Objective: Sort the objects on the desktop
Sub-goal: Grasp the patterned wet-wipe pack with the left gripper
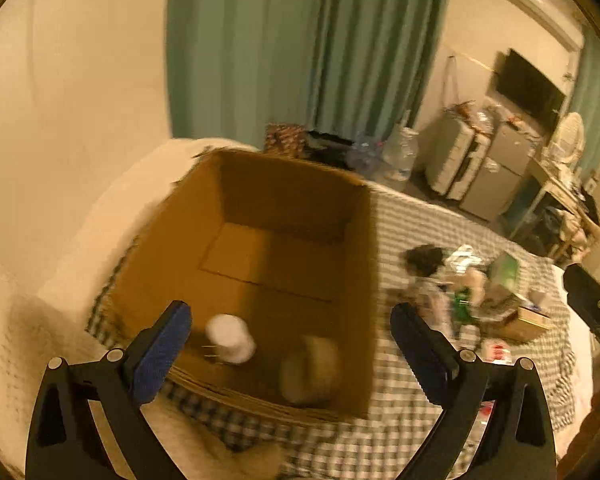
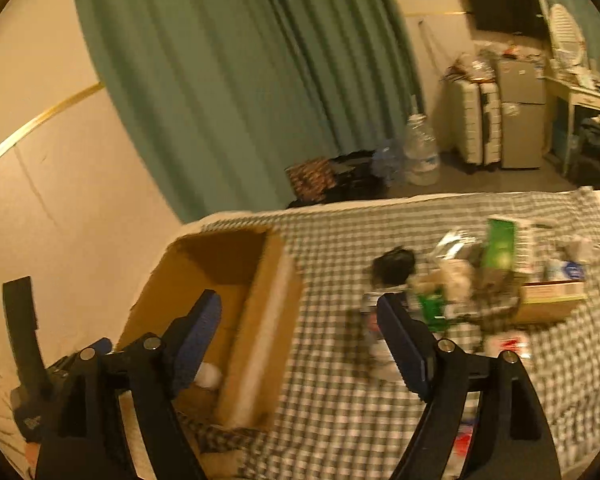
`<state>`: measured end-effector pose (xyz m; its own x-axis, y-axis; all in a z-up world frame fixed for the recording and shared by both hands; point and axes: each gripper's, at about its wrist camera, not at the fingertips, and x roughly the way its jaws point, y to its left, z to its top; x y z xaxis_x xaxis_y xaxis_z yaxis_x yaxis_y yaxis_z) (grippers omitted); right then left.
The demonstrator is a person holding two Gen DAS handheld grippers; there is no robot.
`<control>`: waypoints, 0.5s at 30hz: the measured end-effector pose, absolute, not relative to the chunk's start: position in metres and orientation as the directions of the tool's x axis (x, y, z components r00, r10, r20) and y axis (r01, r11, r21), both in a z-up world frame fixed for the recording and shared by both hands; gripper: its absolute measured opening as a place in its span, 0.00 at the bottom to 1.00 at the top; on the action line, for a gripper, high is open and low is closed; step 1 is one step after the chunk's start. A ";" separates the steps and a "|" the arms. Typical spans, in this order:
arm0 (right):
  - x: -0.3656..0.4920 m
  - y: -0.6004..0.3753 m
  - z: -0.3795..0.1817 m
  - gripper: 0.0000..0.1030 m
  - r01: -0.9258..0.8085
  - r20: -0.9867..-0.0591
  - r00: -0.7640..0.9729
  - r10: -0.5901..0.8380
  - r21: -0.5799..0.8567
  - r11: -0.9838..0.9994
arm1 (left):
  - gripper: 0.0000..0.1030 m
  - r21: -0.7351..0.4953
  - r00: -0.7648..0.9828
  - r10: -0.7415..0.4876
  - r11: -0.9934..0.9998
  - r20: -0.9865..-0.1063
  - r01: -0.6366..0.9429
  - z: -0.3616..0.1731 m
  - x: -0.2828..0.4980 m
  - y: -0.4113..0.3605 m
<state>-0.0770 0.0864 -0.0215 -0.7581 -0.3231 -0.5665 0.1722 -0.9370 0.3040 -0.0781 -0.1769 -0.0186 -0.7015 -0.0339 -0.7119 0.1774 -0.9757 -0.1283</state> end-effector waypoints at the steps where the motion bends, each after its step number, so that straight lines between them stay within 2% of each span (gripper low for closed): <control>1: -0.072 0.098 -0.019 0.78 0.157 -0.564 -0.767 -0.304 0.295 -0.943 | 1.00 -0.138 -0.710 -0.014 -0.978 -0.704 0.156 -0.015 -0.075 -0.163; 8: -0.032 0.171 -0.040 0.82 0.076 -0.588 -0.782 -0.207 0.240 -0.968 | 1.00 -0.134 -0.709 0.086 -0.991 -0.700 0.012 -0.028 -0.059 -0.063; 15: -0.011 0.216 -0.103 0.82 0.029 -0.662 -0.725 -0.190 0.246 -0.969 | 1.00 -0.086 -0.663 0.081 -0.996 -0.744 -0.025 -0.070 -0.058 -0.003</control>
<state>-0.0111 0.2160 -0.1025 -0.7246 -0.1899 -0.6624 0.0290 -0.9688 0.2460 -0.0583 -0.0030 -0.0703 -0.6631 0.0809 -0.7441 -0.0251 -0.9960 -0.0859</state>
